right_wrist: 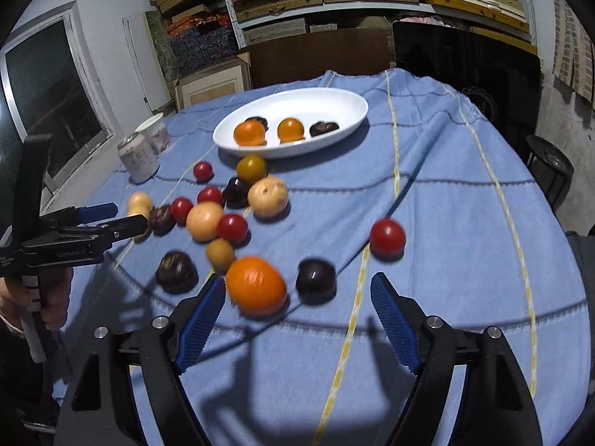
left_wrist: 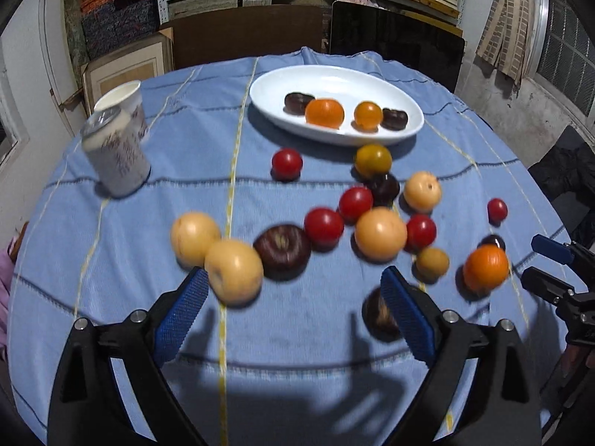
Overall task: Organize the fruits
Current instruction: 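Withdraw both open grippers from the plate back over the fruits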
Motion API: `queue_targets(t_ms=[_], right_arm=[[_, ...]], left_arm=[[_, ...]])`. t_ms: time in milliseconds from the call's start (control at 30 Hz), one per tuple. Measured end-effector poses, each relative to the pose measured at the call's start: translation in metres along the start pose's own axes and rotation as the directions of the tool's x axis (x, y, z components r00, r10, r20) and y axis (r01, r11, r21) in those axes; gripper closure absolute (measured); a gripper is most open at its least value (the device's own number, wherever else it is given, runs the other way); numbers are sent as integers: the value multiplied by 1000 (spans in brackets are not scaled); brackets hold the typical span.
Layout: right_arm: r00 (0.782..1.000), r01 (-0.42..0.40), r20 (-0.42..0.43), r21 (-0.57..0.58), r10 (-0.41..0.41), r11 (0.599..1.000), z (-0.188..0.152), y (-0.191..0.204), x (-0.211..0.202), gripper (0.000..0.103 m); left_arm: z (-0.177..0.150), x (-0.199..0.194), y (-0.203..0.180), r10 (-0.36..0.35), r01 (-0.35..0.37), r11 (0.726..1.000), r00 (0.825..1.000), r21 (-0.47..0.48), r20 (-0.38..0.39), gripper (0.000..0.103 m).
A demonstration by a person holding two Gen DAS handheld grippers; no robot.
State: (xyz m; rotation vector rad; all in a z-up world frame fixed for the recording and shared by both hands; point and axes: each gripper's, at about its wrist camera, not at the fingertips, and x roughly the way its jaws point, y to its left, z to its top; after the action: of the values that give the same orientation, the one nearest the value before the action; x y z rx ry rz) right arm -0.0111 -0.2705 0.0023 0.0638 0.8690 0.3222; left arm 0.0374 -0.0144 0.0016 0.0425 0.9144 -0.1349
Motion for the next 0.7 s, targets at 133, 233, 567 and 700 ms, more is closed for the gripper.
queue_targets(t_ms=[133, 233, 567, 700], right_arm=[[1000, 0, -3, -46, 0, 999, -9, 17, -1, 22], [999, -30, -14, -73, 29, 997, -8, 30, 3, 22], [994, 80, -69, -109, -88, 991, 0, 47, 45, 40], [991, 115, -62, -98, -122, 989, 7, 46, 52, 57]], left_arm=[[-22, -6, 6, -9, 9, 1000, 1000, -22, -18, 11], [-28, -9, 11, 19, -19, 1000, 1000, -11, -15, 12], [-31, -10, 42, 79, -79, 996, 997, -34, -17, 12], [-25, -6, 51, 97, -98, 994, 995, -41, -26, 12]])
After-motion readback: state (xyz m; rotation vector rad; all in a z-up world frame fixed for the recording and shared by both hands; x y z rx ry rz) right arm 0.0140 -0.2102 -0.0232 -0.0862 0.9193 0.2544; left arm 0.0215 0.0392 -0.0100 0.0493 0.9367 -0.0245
